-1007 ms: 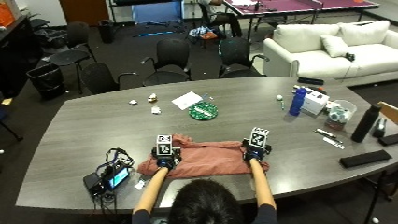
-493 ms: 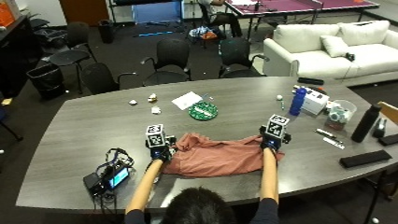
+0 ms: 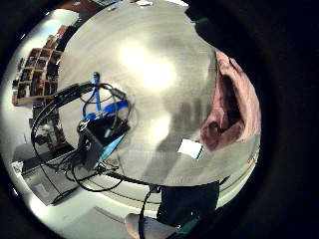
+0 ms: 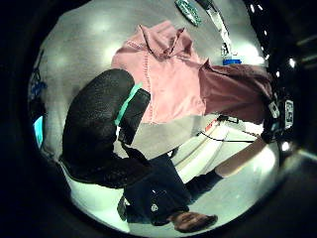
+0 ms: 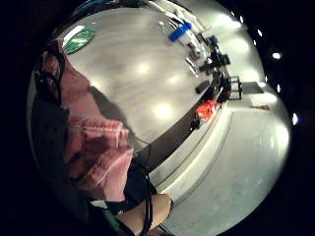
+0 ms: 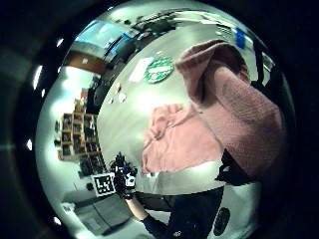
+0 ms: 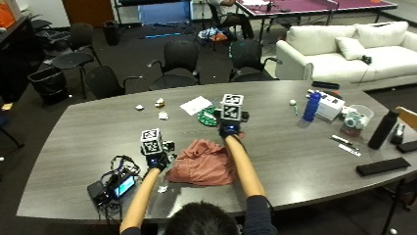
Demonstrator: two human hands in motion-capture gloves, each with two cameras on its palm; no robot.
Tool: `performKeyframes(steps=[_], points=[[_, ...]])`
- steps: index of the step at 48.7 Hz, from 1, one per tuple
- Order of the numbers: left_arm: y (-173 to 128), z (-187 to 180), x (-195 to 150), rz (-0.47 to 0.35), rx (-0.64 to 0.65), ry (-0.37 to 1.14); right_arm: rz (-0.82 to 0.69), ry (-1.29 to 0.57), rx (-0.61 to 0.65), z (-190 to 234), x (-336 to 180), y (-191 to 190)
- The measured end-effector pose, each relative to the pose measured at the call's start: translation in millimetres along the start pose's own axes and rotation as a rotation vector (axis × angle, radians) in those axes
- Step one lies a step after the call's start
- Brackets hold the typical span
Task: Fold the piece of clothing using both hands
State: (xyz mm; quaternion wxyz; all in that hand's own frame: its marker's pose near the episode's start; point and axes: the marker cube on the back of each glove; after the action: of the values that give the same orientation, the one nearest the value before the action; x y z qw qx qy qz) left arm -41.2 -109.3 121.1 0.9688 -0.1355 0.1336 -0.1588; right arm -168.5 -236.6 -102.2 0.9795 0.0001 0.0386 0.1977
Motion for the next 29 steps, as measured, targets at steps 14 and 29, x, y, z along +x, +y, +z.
performKeyframes(steps=[14, 29], points=[[34, -24, -38, -0.094, -0.039, -0.087, -0.272, 0.026, -0.257, 94, -189, 65], [69, -46, -80, -0.132, -0.042, -0.07, -0.362, -0.241, -0.345, 130, -237, 64]])
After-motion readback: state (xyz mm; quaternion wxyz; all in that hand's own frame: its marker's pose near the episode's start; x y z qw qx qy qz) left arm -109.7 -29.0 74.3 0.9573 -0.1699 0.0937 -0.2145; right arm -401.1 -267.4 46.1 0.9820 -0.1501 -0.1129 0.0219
